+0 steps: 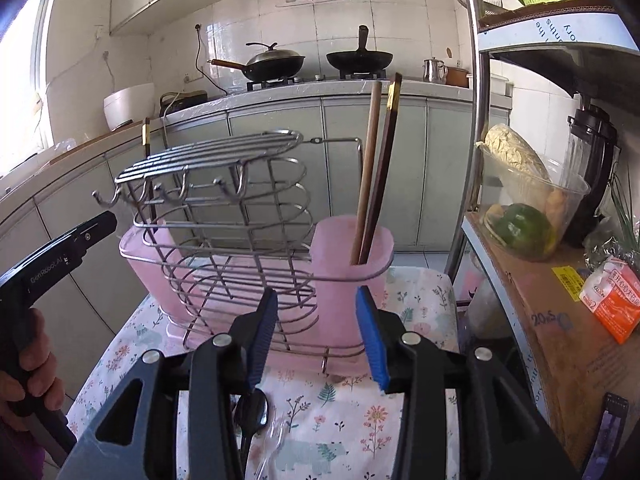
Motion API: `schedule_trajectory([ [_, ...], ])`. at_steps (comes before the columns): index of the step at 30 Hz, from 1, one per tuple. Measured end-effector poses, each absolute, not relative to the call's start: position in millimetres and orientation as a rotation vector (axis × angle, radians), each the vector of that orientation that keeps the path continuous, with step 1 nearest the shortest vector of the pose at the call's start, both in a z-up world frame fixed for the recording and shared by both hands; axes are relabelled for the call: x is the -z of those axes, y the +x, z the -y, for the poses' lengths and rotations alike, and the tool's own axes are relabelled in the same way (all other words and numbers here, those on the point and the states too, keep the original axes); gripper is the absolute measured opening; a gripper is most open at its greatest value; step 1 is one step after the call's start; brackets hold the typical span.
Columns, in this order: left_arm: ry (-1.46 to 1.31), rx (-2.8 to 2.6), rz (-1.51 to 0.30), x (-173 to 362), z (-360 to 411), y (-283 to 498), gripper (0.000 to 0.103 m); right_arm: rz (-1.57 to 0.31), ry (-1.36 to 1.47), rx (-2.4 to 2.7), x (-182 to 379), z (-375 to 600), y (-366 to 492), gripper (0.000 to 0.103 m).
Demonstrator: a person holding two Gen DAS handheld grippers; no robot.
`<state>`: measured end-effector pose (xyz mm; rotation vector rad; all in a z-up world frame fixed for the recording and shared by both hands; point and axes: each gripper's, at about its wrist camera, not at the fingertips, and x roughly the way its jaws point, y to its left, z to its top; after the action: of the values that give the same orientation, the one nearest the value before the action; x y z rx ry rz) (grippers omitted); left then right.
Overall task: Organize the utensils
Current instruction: 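Open both tools to release the utensils in the cup and withdraw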
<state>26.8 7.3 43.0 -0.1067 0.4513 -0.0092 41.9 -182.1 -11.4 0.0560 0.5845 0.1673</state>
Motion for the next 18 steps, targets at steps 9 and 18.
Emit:
schedule_trajectory([
  [9,-0.108,0.017,-0.584,-10,-6,10,0.046,-0.666,0.043,-0.19,37,170,30,0.04],
  [18,-0.087,0.03,-0.678,20,1,-2,0.046,-0.731,0.042,-0.189,59,168,26,0.04],
])
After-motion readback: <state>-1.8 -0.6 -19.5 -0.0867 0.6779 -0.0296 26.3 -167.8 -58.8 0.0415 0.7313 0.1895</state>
